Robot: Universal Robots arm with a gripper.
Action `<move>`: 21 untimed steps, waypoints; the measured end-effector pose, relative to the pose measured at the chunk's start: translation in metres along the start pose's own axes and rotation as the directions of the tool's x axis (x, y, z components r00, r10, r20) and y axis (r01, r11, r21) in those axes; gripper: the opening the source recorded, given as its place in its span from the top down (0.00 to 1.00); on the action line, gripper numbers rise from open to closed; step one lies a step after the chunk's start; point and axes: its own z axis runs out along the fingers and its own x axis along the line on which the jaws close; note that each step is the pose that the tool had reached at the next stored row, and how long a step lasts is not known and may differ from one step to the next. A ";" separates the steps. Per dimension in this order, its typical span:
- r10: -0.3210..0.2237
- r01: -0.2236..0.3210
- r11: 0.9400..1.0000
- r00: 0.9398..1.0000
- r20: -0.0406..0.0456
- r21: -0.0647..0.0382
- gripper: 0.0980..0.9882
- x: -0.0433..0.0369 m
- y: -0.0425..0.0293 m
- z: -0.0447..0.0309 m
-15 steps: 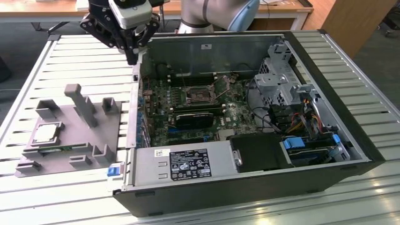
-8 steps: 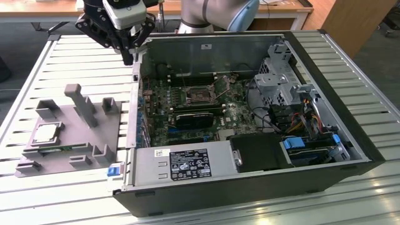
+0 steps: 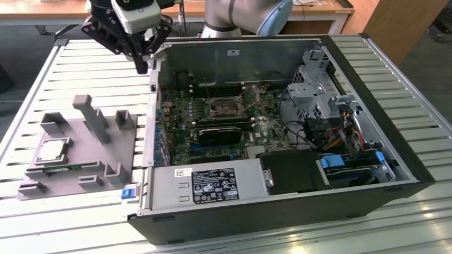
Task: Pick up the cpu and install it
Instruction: 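Reach for the cpu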
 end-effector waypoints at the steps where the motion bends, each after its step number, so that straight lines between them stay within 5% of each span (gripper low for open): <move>1: 0.000 0.000 1.000 1.000 0.000 0.000 0.99 0.0007 0.0000 0.0001; 21: 0.000 0.000 1.000 1.000 0.000 0.000 0.99 0.0152 -0.0011 0.0020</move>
